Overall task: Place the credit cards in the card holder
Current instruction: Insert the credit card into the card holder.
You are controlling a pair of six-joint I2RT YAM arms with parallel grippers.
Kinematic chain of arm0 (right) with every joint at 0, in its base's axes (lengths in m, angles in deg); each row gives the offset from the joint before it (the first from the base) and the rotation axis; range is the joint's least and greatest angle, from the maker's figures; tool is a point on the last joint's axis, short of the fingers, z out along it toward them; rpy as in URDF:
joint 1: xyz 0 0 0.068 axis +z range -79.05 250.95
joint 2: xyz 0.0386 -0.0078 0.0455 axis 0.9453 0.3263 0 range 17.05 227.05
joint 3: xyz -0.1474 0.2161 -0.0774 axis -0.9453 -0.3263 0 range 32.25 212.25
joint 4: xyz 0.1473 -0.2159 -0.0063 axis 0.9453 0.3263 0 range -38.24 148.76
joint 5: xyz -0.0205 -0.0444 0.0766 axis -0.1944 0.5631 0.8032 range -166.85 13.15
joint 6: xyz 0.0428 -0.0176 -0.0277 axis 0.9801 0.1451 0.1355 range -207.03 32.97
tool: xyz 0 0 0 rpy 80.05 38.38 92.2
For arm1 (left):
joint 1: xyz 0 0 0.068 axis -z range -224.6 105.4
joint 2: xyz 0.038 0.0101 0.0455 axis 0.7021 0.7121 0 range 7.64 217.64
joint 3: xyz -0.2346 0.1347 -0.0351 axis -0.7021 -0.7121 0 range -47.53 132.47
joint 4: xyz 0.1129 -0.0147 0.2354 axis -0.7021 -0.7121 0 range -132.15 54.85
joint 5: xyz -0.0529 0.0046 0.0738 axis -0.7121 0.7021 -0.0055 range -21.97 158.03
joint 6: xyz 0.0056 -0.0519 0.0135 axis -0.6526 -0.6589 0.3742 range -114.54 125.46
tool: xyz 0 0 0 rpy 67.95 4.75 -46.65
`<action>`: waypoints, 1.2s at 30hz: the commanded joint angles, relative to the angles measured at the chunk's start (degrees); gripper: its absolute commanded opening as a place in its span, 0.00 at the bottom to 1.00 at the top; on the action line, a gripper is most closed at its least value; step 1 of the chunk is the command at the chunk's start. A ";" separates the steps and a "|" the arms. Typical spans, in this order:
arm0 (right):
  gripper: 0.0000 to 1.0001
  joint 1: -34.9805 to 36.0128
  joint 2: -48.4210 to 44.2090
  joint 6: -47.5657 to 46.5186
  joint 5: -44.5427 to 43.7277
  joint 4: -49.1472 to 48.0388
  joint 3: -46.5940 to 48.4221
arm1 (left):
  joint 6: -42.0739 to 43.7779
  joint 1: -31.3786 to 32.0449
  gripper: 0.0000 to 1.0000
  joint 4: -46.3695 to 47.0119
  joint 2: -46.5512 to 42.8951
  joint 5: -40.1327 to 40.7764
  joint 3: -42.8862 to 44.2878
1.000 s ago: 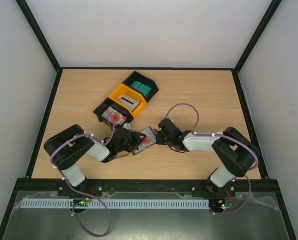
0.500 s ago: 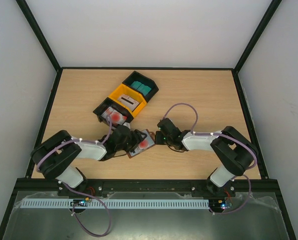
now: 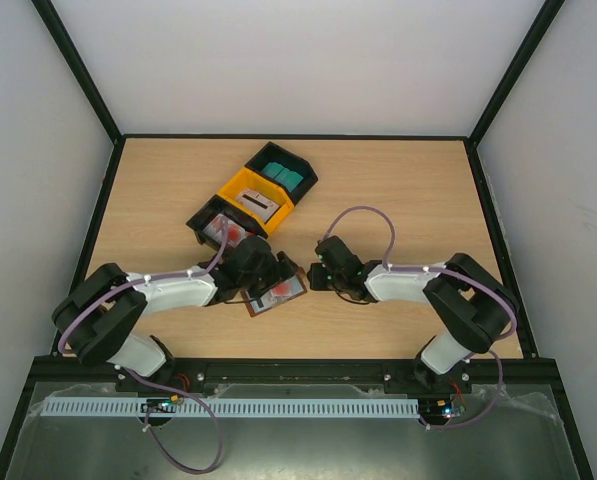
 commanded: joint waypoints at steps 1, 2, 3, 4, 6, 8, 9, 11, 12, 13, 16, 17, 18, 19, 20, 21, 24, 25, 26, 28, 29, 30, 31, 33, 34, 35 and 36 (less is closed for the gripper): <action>0.25 0.36 -2.93 -2.37 3.11 0.87 -2.22 | 5.68 -0.56 0.91 -8.48 1.00 -1.47 2.45; 0.29 0.39 -3.73 -3.08 3.93 0.23 -2.50 | 5.90 -0.58 0.90 -9.19 0.56 -1.09 2.24; 0.32 0.37 -4.31 -3.64 4.71 -0.43 -2.78 | 5.95 -0.77 0.90 -9.61 0.00 -0.67 1.91; 0.35 0.43 -4.65 -4.08 5.33 -0.86 -2.90 | 5.90 -1.00 0.90 -9.65 -0.49 -0.71 1.50; 0.39 0.56 -4.56 -5.31 6.46 -1.43 -2.87 | 5.50 -1.27 0.90 -8.86 -1.11 -1.50 0.29; 0.43 0.94 -3.97 -6.35 6.95 -1.80 -2.35 | 5.05 -1.41 0.91 -7.90 -1.16 -2.62 -0.50; 0.44 1.25 -3.69 -6.73 6.78 -1.84 -1.98 | 4.80 -1.46 0.91 -7.69 -1.16 -3.02 -0.81; 0.47 2.01 -2.85 -7.27 5.65 -1.52 -0.88 | 4.00 -1.74 0.91 -6.78 -1.72 -3.88 -1.65; 0.48 2.48 -2.33 -7.44 4.68 -0.91 -0.18 | 3.14 -1.99 0.91 -5.88 -2.44 -4.27 -2.37; 0.48 2.81 -1.77 -7.65 3.66 -0.44 0.54 | 2.17 -2.21 0.91 -5.05 -3.33 -4.44 -3.12; 0.49 3.57 0.13 -7.81 0.53 0.41 2.37 | -0.37 -2.69 0.91 -4.38 -5.83 -3.80 -4.10; 0.49 3.77 0.82 -7.96 -0.26 0.38 2.93 | -1.02 -2.77 0.91 -4.33 -6.51 -3.42 -4.25; 0.49 4.05 1.44 -8.21 -0.93 0.12 3.38 | -1.53 -2.77 0.90 -3.95 -7.03 -3.19 -4.48; 0.49 4.33 2.12 -8.66 -1.36 -0.33 3.79 | -1.85 -2.78 0.90 -3.37 -7.33 -3.13 -4.79; 0.49 4.68 2.93 -9.13 -1.55 -0.89 4.15 | -2.00 -2.93 0.89 -2.87 -7.53 -3.17 -4.86; 0.49 4.84 3.70 -9.62 -1.81 -1.31 4.54 | -2.07 -3.04 0.89 -2.65 -7.47 -3.21 -4.86; 0.49 5.43 5.91 -10.65 -2.35 -1.86 5.75 | -1.99 -3.35 0.85 -2.34 -6.92 -3.38 -4.87; 0.49 5.44 6.17 -10.87 -2.29 -2.29 5.78 | -1.97 -3.39 0.84 -2.41 -6.78 -3.31 -4.93; 0.50 5.54 6.22 -11.05 -1.93 -2.83 5.70 | -1.94 -3.47 0.83 -2.52 -6.56 -3.19 -4.93; 0.54 5.69 6.05 -11.34 -1.32 -3.89 5.22 | -1.79 -3.49 0.83 -2.69 -6.18 -2.91 -4.94; 0.57 5.66 5.82 -11.44 -0.78 -4.40 4.76 | -1.73 -3.49 0.82 -2.73 -5.93 -2.81 -4.96; 0.60 5.75 5.51 -11.46 -0.33 -5.11 4.37 | -1.64 -3.49 0.82 -2.84 -5.65 -2.73 -4.95; 0.62 5.67 5.30 -11.34 0.13 -5.77 3.96 | -1.54 -3.49 0.82 -2.91 -5.51 -2.58 -5.03; 0.63 5.67 5.18 -11.15 0.57 -6.40 3.60 | -1.30 -3.53 0.80 -3.09 -5.37 -1.94 -5.29; 0.63 5.74 5.52 -11.07 0.46 -6.33 3.74 | -1.31 -3.49 0.80 -3.21 -5.27 -1.59 -5.44; 0.62 5.76 5.95 -11.05 0.08 -6.01 4.11 | -1.35 -3.49 0.80 -3.11 -5.24 -1.36 -5.66; 0.61 5.76 6.50 -10.95 -0.43 -5.67 4.59 | -1.35 -3.49 0.80 -2.90 -5.18 -1.22 -5.99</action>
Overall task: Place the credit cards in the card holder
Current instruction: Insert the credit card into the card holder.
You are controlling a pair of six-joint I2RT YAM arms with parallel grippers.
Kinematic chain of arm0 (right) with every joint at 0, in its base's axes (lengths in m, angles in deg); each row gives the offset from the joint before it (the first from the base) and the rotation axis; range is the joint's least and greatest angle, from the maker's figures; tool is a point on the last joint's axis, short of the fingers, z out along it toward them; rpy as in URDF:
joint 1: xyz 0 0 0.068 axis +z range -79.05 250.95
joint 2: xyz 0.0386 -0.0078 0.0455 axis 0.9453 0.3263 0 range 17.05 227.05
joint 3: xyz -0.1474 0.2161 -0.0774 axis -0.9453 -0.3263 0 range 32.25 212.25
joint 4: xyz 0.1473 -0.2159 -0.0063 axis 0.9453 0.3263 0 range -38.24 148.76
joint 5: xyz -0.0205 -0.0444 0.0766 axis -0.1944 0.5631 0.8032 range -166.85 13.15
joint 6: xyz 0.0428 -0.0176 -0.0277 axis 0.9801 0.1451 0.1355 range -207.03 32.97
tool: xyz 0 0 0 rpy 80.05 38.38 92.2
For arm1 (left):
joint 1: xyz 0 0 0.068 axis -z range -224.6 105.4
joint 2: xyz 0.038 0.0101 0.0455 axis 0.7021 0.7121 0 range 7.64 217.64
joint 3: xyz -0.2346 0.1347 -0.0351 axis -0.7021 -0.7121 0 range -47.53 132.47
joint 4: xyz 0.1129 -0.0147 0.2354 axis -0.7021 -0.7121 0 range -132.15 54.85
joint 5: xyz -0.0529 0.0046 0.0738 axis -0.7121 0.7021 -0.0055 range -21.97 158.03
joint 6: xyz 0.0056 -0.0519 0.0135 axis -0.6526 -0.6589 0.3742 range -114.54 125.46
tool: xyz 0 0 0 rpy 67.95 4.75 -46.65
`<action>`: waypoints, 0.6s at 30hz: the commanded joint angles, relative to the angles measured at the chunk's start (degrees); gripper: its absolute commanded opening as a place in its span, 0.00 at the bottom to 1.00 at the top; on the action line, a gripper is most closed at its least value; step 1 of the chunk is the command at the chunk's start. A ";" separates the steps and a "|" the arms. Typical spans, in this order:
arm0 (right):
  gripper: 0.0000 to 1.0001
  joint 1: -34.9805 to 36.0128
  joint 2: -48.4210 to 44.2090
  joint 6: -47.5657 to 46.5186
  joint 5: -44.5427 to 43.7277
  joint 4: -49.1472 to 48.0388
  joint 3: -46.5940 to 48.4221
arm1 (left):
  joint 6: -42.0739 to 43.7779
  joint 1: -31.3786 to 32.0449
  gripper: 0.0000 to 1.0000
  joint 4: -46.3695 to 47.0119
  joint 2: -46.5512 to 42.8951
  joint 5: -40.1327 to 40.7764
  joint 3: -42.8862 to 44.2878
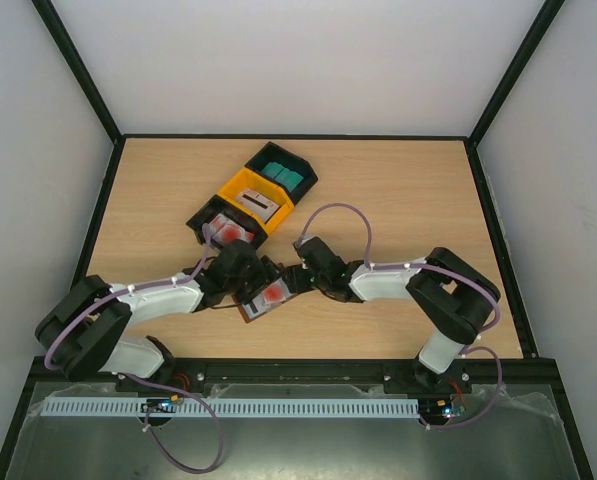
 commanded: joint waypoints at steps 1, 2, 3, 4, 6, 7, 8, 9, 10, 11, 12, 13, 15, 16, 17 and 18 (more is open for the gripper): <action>0.59 0.44 2.13 -0.27 -1.18 -0.34 0.46 | 0.06 -0.21 0.79 0.40 0.59 1.23 -1.83; 0.56 0.49 2.67 -0.16 -1.68 -0.05 0.82 | 0.02 -0.21 0.79 0.70 0.66 1.24 -2.05; 0.51 0.45 3.09 0.11 -2.31 0.18 1.11 | -0.03 -0.21 0.79 0.85 0.70 1.28 -2.21; 0.47 0.43 3.41 0.43 -2.99 0.40 1.26 | -0.11 -0.21 0.79 1.08 0.69 1.24 -2.38; 0.37 0.44 3.32 1.36 -4.47 0.38 1.02 | -0.13 -0.21 0.79 1.06 0.70 1.24 -2.62; 0.33 0.48 3.07 1.89 -5.17 0.21 0.68 | -0.13 -0.23 0.79 1.06 0.57 1.26 -2.74; 0.29 0.47 2.86 2.34 -5.93 0.16 0.41 | -0.13 -0.21 0.79 1.06 0.40 1.32 -2.90; 0.25 0.52 2.70 2.78 -6.71 0.18 0.14 | -0.14 -0.21 0.79 1.00 0.23 1.32 -2.94; 0.21 0.50 2.43 3.29 -7.62 0.18 -0.11 | -0.13 -0.21 0.79 0.85 0.21 1.35 -3.02; 0.18 0.52 2.25 3.81 -8.24 0.06 -0.38 | -0.14 -0.21 0.80 0.76 0.05 1.40 -3.10; 0.12 0.52 2.03 4.33 -8.76 0.05 -0.72 | -0.12 -0.21 0.80 0.59 -0.19 1.49 -3.10; 0.07 0.52 1.61 4.92 -9.09 -0.06 -1.00 | -0.09 -0.21 0.81 0.35 -0.33 1.49 -3.19; 0.02 0.51 0.91 5.93 -10.22 0.02 -1.73 | -0.28 -0.21 0.81 -0.24 -0.91 1.94 -3.40; 0.02 0.54 0.53 7.74 -11.03 0.20 -2.23 | -0.30 -0.21 0.81 -0.52 -1.30 2.18 -3.41; 0.02 0.58 0.08 8.67 -11.72 0.49 -2.61 | -0.36 -0.21 0.81 -0.85 -1.63 2.48 -3.54; 0.02 0.52 -0.37 9.63 -12.30 0.79 -2.99 | -0.46 -0.25 0.81 -1.21 -1.94 2.82 -3.65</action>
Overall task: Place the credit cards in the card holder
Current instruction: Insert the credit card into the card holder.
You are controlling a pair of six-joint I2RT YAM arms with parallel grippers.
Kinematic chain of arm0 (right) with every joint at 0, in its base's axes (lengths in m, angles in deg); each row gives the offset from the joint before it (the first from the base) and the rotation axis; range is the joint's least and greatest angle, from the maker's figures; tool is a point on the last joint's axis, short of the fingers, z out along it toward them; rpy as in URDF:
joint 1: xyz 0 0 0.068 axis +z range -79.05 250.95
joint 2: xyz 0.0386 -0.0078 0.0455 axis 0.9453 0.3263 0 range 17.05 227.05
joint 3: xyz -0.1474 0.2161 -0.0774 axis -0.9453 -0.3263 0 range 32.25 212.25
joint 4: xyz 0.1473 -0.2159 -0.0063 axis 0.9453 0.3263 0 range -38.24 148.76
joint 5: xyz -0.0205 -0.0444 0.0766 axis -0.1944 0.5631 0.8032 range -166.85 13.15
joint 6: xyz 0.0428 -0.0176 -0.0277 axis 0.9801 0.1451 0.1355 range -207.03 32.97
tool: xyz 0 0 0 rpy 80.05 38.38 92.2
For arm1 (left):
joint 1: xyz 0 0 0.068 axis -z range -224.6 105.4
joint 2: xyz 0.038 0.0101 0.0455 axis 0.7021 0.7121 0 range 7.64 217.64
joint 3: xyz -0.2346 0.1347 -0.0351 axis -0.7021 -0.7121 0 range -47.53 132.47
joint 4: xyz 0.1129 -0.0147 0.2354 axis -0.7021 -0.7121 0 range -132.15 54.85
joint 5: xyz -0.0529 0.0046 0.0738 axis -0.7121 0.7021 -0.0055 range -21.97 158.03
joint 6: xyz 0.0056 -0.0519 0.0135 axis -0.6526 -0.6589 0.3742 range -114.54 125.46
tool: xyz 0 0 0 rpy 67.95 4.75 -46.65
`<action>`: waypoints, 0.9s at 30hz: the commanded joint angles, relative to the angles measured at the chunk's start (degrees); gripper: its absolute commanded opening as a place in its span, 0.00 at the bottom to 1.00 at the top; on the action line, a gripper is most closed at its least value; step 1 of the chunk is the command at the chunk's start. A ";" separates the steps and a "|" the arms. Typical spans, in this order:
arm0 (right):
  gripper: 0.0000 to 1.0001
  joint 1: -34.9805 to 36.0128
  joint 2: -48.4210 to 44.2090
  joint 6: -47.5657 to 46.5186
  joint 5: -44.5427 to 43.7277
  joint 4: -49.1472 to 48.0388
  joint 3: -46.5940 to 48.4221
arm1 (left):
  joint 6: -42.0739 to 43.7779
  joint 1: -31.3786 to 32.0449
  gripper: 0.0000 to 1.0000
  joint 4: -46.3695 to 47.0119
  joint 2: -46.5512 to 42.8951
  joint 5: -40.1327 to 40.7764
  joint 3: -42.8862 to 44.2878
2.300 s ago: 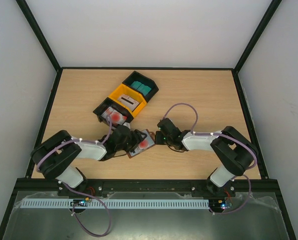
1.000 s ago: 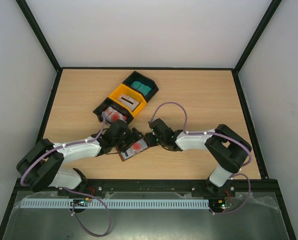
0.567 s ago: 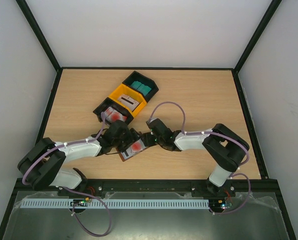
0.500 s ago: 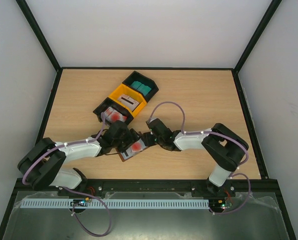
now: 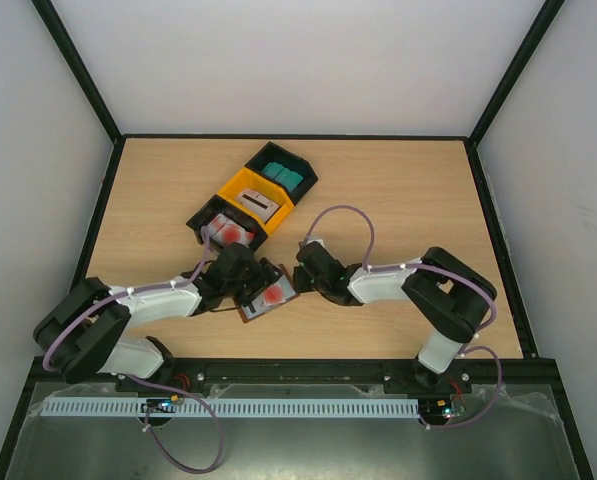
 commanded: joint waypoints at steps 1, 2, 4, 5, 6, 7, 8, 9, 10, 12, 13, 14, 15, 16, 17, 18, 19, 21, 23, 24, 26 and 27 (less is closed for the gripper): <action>0.02 0.24 -2.31 5.40 -6.27 2.40 -2.67 | -0.30 -0.24 0.81 -3.96 -1.84 2.27 -1.62; 0.02 0.21 -2.75 6.24 -6.75 2.66 -3.13 | -0.41 -0.23 0.81 -4.18 -2.02 2.47 -1.79; 0.02 0.24 -3.46 8.37 -7.84 3.52 -3.81 | -0.80 -0.23 0.80 -4.35 -2.42 2.91 -2.12; 0.02 0.22 -3.70 9.41 -8.55 4.25 -4.05 | -0.94 -0.23 0.80 -4.36 -2.54 3.01 -2.27; 0.02 0.23 -3.80 10.50 -9.21 5.07 -4.21 | -1.03 -0.22 0.80 -4.28 -2.54 3.04 -2.44; 0.02 0.18 -3.96 11.43 -9.80 5.85 -4.32 | -1.05 -0.22 0.80 -4.08 -2.50 2.94 -2.52; 0.02 0.17 -4.06 12.21 -10.07 6.32 -4.50 | -1.01 -0.23 0.80 -3.88 -2.38 2.86 -2.63; 0.02 0.24 -4.12 12.91 -10.02 6.61 -4.70 | -0.97 -0.17 0.80 -3.72 -2.22 2.69 -2.59; 0.02 0.25 -4.22 13.38 -9.69 6.55 -5.03 | -0.84 -0.17 0.80 -3.52 -2.03 2.45 -2.64; 0.02 0.20 -4.49 14.02 -9.30 6.42 -5.54 | -0.71 -0.10 0.79 -3.39 -1.36 1.80 -2.47; 0.02 0.23 -4.54 14.12 -9.34 6.53 -5.65 | -0.64 0.13 0.75 -3.27 -1.09 1.53 -2.37; 0.02 0.23 -4.68 14.13 -9.38 6.59 -5.68 | -0.62 0.50 0.71 -3.15 -0.75 1.26 -2.25; 0.02 0.18 -4.78 14.06 -9.30 6.75 -5.53 | -0.61 0.96 0.66 -3.00 -0.54 0.96 -2.20; 0.02 0.17 -4.80 13.97 -9.03 6.83 -5.30 | -0.68 1.49 0.61 -2.88 -0.12 0.62 -2.09; 0.02 0.17 -4.73 13.89 -8.69 6.88 -5.17 | -0.74 2.05 0.58 -2.98 0.34 0.41 -2.04; 0.02 0.24 -4.72 13.91 -8.36 6.83 -5.08 | -0.85 2.60 0.55 -3.22 0.77 0.21 -1.96; 0.02 0.25 -4.73 13.85 -8.11 6.83 -5.01 | -1.07 3.29 0.53 -3.77 1.16 0.17 -1.99; 0.02 0.25 -4.63 13.78 -7.93 6.91 -4.90 | -1.42 4.05 0.50 -4.39 1.81 0.29 -2.18; 0.02 0.18 -4.41 13.71 -7.76 6.97 -4.90 | -1.65 4.68 0.45 -4.69 2.40 0.57 -2.22; 0.02 0.24 -4.22 13.69 -7.65 6.84 -4.87 | -1.62 4.91 0.43 -4.70 2.80 0.53 -2.11; 0.02 0.20 -3.80 13.71 -7.46 7.01 -4.71 | -1.41 5.21 0.36 -4.98 3.92 0.13 -1.57; 0.02 0.22 -3.69 13.63 -7.40 7.00 -4.58 | -1.33 5.40 0.33 -5.10 4.30 0.18 -1.25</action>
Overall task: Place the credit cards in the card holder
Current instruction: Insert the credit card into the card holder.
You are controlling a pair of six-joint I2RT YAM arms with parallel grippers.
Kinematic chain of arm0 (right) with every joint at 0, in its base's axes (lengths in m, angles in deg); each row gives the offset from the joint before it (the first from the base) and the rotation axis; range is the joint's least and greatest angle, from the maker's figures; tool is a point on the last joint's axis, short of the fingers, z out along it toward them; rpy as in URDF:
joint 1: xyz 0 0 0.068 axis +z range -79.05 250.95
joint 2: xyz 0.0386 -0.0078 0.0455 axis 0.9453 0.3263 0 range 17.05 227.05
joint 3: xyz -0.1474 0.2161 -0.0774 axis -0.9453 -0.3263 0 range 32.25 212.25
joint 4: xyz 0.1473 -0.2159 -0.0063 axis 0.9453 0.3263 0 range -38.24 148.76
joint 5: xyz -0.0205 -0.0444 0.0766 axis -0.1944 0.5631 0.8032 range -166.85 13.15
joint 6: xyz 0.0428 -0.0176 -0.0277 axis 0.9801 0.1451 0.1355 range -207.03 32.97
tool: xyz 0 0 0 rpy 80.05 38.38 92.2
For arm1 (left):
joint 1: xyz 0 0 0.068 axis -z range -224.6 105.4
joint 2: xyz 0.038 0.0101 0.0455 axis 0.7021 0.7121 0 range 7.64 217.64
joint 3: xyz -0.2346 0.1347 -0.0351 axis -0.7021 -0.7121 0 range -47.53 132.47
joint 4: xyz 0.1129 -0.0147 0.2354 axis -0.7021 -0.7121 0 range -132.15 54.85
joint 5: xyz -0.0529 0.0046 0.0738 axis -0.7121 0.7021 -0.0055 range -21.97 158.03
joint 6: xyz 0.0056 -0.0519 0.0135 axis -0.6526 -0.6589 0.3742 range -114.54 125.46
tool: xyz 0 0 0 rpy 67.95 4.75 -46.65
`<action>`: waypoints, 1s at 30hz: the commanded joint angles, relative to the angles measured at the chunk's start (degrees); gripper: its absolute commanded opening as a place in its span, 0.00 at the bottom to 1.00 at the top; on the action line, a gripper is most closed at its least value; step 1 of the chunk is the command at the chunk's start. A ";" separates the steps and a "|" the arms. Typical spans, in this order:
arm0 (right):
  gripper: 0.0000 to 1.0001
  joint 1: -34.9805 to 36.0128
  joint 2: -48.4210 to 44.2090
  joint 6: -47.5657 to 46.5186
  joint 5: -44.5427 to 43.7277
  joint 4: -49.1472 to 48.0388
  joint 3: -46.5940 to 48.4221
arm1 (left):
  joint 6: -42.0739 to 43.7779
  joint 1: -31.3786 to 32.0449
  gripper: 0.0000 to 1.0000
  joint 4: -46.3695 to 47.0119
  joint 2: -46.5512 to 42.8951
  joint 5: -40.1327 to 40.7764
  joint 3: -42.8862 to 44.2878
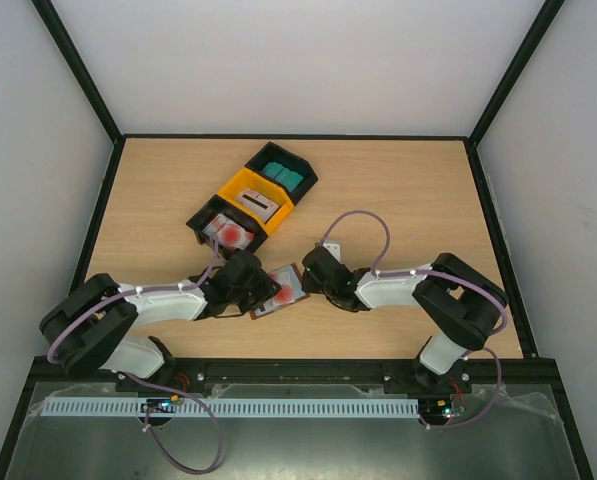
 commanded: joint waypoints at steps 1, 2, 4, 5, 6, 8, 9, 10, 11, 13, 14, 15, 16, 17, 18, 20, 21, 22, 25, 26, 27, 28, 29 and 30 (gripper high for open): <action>0.02 -0.12 0.62 0.57 -1.27 4.62 -0.57 | 0.03 1.17 0.29 -5.51 3.36 -0.59 0.12; 0.02 -0.14 0.62 0.56 -1.23 4.69 -0.51 | 0.13 1.21 0.28 -5.49 3.70 -0.62 0.29; 0.02 -0.17 0.68 0.47 -0.86 4.47 -0.54 | 0.21 1.24 0.27 -5.14 4.18 -0.73 0.40; 0.02 -0.12 0.67 0.42 -0.50 4.26 -0.59 | 0.28 1.28 0.27 -4.79 4.26 -0.79 0.41; 0.02 -0.18 0.64 0.34 -0.09 3.89 -0.73 | 0.37 1.24 0.26 -4.38 4.26 -0.87 0.43; 0.02 -0.13 0.50 -0.15 1.22 2.90 -0.96 | 0.60 1.28 0.24 -3.60 4.26 -0.97 0.50; 0.02 -0.18 0.29 -0.50 2.34 2.20 -1.27 | 0.71 1.28 0.24 -3.49 4.36 -0.90 0.61; 0.02 -0.13 0.06 -1.06 3.48 1.44 -1.47 | 0.82 1.22 0.23 -3.43 4.42 -0.77 0.69; 0.02 -0.15 -0.25 -1.75 4.86 0.66 -1.73 | 0.91 1.28 0.22 -3.28 4.52 -0.72 0.78; 0.06 -0.19 -1.22 -3.51 6.49 -0.11 -2.15 | 1.05 1.27 0.22 -3.82 4.59 -0.31 1.02; 0.11 -0.14 -1.85 -4.36 6.13 0.29 -2.17 | 1.15 1.24 0.22 -4.40 4.48 0.10 1.11; 0.16 -0.13 -2.72 -5.58 5.19 1.22 -2.21 | 1.33 1.25 0.22 -5.07 4.09 0.54 1.20; 0.23 -0.14 -3.70 -6.65 4.20 2.38 -2.17 | 1.48 1.26 0.22 -5.80 3.73 1.20 1.24; 0.30 -0.14 -4.79 -8.00 3.49 3.59 -2.20 | 1.59 1.25 0.22 -6.53 3.31 1.81 1.23; 0.35 -0.16 -5.98 -9.69 2.93 4.85 -2.22 | 1.74 1.24 0.22 -7.19 2.89 2.30 1.36; 0.42 -0.13 -8.64 -13.44 3.28 6.91 -2.57 | 2.18 1.28 0.22 -8.22 2.09 3.18 1.61; 0.44 -0.10 -9.72 -15.41 4.15 7.47 -2.84 | 2.42 1.29 0.22 -8.74 1.77 3.50 1.92; 0.45 -0.06 -10.67 -16.99 5.51 7.73 -3.21 | 2.76 1.23 0.22 -9.42 1.53 3.90 2.19; 0.50 0.58 -13.16 -20.20 8.51 8.09 -4.07 | 3.60 1.29 0.23 -10.74 0.38 4.84 3.09; 0.52 1.02 -13.70 -20.96 8.90 8.32 -4.24 | 3.78 1.24 0.23 -11.07 -0.07 5.09 3.19; 0.52 1.29 -14.12 -21.72 9.62 8.50 -4.32 | 3.89 1.28 0.24 -11.32 -0.42 5.43 3.19; 0.55 2.06 -14.27 -22.64 10.05 8.94 -4.17 | 4.01 1.21 0.25 -11.54 -0.72 5.70 3.17; 0.56 2.76 -14.25 -23.51 10.05 9.31 -4.08 | 4.20 1.28 0.25 -11.71 -0.89 5.90 3.07; 0.57 3.48 -14.15 -24.39 9.77 9.69 -3.85 | 4.29 1.29 0.26 -11.82 -0.98 6.04 3.01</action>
